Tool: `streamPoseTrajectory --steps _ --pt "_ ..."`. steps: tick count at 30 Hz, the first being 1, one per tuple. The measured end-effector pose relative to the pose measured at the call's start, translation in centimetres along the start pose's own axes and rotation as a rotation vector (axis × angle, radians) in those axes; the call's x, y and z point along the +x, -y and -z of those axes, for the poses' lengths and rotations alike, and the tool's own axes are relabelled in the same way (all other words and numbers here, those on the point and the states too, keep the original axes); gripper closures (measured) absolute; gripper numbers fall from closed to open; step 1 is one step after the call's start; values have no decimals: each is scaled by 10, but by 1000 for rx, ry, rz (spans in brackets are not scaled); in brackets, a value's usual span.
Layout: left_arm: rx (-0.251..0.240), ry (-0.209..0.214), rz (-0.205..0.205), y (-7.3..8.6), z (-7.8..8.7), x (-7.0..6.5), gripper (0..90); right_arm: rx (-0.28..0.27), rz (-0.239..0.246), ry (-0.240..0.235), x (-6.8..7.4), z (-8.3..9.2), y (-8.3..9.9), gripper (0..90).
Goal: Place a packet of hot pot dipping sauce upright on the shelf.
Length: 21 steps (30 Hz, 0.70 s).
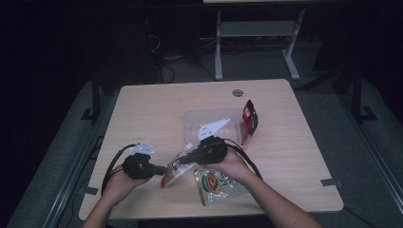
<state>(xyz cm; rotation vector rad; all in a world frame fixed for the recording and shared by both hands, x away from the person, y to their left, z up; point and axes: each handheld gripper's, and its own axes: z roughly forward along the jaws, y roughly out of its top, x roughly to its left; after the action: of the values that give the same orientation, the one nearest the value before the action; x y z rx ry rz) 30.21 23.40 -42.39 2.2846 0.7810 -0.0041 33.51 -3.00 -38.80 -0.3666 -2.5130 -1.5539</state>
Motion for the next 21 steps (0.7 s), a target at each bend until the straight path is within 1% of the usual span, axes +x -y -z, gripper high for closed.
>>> streamPoseTrajectory --steps 3,4,5,6,8,9,11,13,15,16,19,20,21 --pt "-16 8 -27 -7 -7 -8 899 -20 0 0 0 8 1 899" --pt "-16 8 -27 -7 -7 -8 898 -20 0 0 0 8 1 899" --pt "-20 11 -29 -8 -9 -11 898 -21 -6 -1 0 10 0 899" --pt "-31 14 -48 -11 -10 -14 896 -29 1 4 -1 14 -1 899" --pt "-38 16 -51 -12 -11 -15 871 -38 1 1 -1 15 -2 899" --pt "-47 15 -55 -12 -11 -17 868 -45 8 5 -2 19 -3 898" --pt "-48 19 -57 -12 -10 -16 862 -47 14 8 -2 22 -3 899" --pt "-54 22 -50 -10 -7 -16 841 -56 19 19 -3 29 -5 898" --pt "-61 25 -44 -10 -6 -15 829 -59 24 26 -4 31 -6 898" --pt "-72 22 -45 -9 -3 -12 797 -67 19 35 -5 37 -7 898" --pt "-67 22 -43 -7 0 -10 776 -90 17 46 -7 47 -9 898" --pt "-67 22 -43 -7 0 -10 771 -90 17 46 -7 47 -9 898" --pt "-74 22 -40 -6 0 -9 765 -105 24 54 -7 53 -12 898"
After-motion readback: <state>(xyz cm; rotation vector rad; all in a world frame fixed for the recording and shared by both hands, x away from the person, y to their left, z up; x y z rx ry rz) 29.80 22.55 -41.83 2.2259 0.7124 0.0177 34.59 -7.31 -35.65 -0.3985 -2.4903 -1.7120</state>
